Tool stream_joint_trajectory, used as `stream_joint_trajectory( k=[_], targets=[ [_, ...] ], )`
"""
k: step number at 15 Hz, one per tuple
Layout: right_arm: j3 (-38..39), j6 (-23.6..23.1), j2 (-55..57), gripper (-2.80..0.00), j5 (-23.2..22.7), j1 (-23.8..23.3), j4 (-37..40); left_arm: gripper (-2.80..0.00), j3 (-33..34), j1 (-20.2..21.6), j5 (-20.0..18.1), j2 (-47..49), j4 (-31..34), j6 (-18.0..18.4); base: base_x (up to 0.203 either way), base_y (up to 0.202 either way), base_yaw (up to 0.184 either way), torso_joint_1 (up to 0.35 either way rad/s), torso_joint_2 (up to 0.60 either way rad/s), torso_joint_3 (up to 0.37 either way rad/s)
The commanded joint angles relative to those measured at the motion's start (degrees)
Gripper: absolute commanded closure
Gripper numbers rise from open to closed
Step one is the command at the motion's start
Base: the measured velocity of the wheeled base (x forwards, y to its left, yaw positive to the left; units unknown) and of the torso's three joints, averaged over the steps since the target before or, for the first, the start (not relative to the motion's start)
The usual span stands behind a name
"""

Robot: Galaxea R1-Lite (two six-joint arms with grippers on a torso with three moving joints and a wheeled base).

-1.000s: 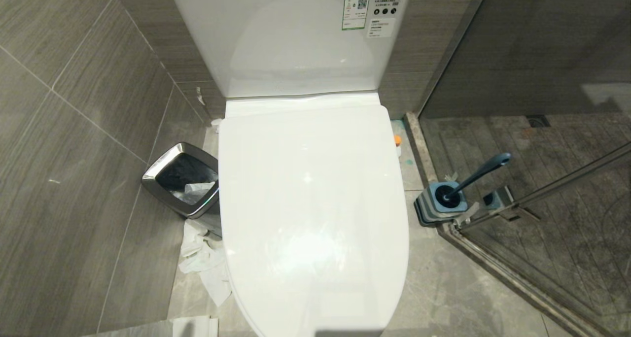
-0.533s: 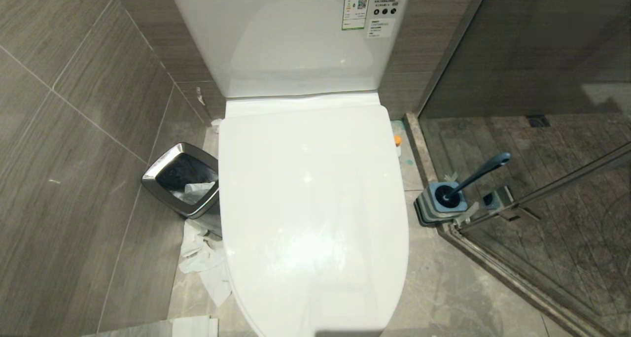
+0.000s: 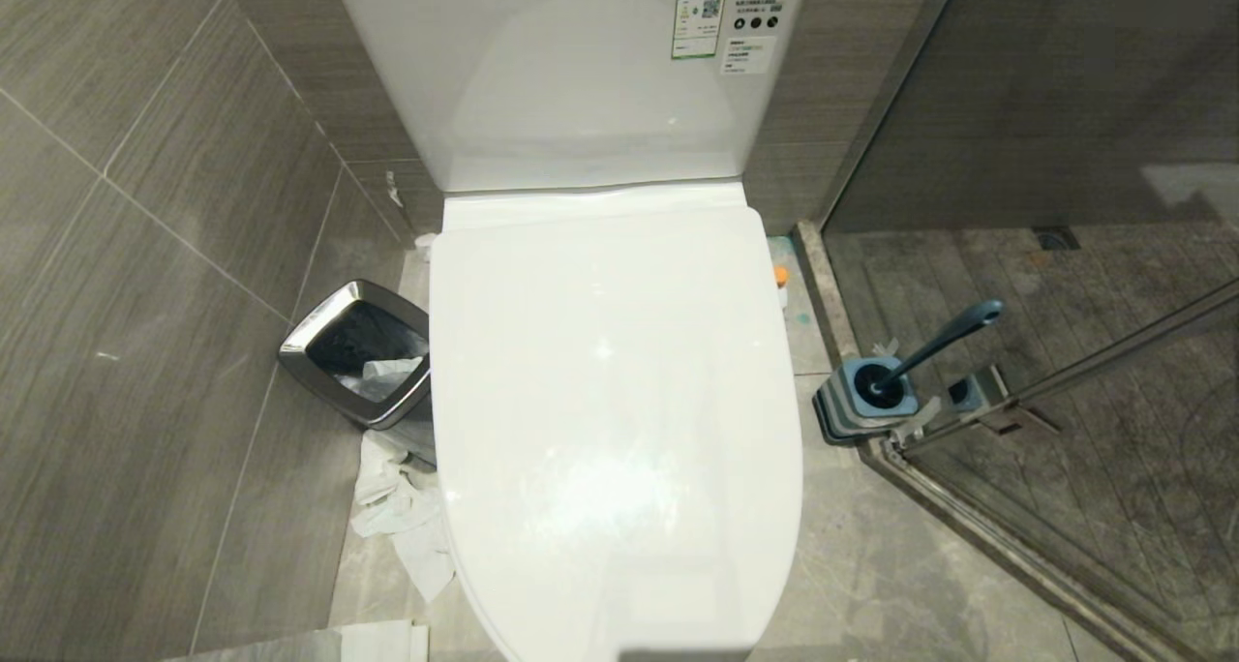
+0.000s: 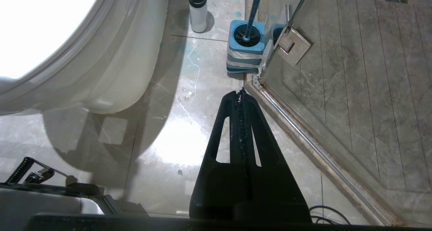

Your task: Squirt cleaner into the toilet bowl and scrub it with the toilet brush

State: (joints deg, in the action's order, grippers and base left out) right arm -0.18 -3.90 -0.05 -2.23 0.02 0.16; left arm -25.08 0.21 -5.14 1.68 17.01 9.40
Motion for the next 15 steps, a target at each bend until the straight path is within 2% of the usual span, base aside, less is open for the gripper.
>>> stream_joint_trajectory(
  k=[1,5,9,11,15],
  targets=[
    [0.01,-0.05,0.05,0.00,-0.05,0.03,0.02,0.00,7.10,-0.03,0.62,-1.66,-6.81,-0.05,0.000,0.000,0.000,0.000,0.00,0.000],
    [0.01,-0.05,0.05,0.00,-0.05,-0.01,0.02,0.00,17.64,-0.03,2.48,-1.68,-16.00,0.59,0.000,0.000,0.000,0.000,0.00,0.000],
    [0.01,-0.05,0.05,0.00,-0.05,-0.01,0.02,0.00,25.01,-0.03,2.68,-1.68,-20.83,0.81,0.000,0.000,0.000,0.000,0.00,0.000],
    [0.01,-0.05,0.05,0.00,-0.05,0.06,0.02,0.00,25.08,-0.03,2.53,-1.68,-17.66,0.67,0.000,0.000,0.000,0.000,0.00,0.000],
    [0.01,-0.05,0.05,0.00,-0.05,0.06,0.02,0.00,25.08,-0.03,2.72,-1.67,-16.55,-4.18,0.000,0.000,0.000,0.000,0.00,0.000]
  ],
)
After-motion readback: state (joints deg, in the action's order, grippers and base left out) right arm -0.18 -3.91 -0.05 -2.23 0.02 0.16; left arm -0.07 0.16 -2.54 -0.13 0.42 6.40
